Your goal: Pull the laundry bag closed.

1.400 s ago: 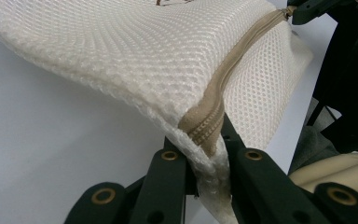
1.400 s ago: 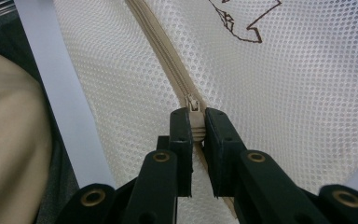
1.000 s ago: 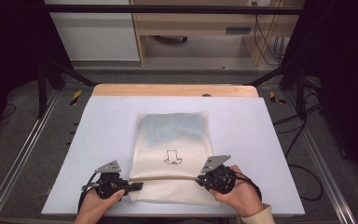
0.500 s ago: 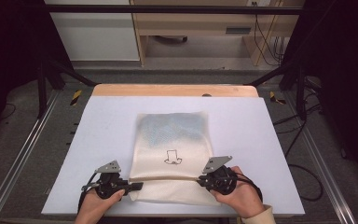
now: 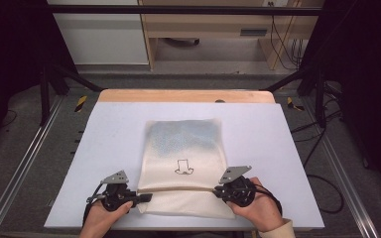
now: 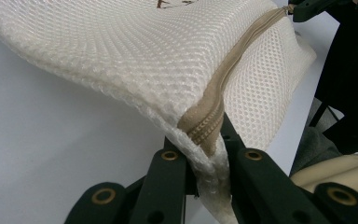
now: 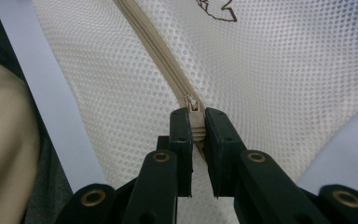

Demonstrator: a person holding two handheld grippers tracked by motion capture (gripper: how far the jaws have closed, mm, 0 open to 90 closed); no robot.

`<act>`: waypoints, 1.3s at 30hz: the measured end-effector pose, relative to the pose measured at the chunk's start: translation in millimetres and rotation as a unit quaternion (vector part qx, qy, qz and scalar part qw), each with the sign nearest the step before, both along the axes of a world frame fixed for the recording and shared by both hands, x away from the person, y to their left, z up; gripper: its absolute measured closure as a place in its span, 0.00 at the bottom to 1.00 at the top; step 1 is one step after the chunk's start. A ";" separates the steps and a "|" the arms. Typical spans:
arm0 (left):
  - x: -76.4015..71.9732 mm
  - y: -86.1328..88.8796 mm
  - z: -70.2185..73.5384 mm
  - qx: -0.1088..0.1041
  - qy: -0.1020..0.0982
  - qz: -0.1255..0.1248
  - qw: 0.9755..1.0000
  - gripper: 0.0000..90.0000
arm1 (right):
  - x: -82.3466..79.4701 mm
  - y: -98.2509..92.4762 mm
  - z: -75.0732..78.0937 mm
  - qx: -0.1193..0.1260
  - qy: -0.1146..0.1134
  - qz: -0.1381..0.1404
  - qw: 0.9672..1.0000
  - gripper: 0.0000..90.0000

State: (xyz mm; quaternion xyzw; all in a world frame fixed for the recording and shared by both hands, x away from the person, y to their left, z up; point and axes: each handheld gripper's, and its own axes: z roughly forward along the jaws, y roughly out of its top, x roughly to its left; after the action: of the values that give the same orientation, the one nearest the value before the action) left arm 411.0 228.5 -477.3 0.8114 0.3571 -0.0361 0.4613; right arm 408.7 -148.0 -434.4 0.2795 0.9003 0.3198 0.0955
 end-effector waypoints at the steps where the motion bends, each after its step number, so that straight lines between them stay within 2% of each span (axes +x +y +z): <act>1: 0.0 0.0 0.0 0.000 0.000 0.000 1.000 0.94 | 0.3 -0.9 -0.5 0.001 -0.001 0.000 1.000 0.91; 16: 0.1 0.3 0.2 -0.001 0.000 0.000 1.000 0.94 | -1.6 -14.1 -1.0 0.005 0.002 -0.013 1.000 0.91; 39: 0.3 0.8 0.3 0.001 -0.001 0.001 1.000 0.94 | -4.1 -18.6 -4.4 0.006 0.012 -0.013 1.000 0.91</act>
State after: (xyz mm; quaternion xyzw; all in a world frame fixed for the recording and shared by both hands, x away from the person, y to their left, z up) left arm 411.4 229.3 -477.0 0.8114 0.3575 -0.0349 0.4611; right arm 404.6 -166.6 -438.8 0.2952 0.8958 0.3204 0.0875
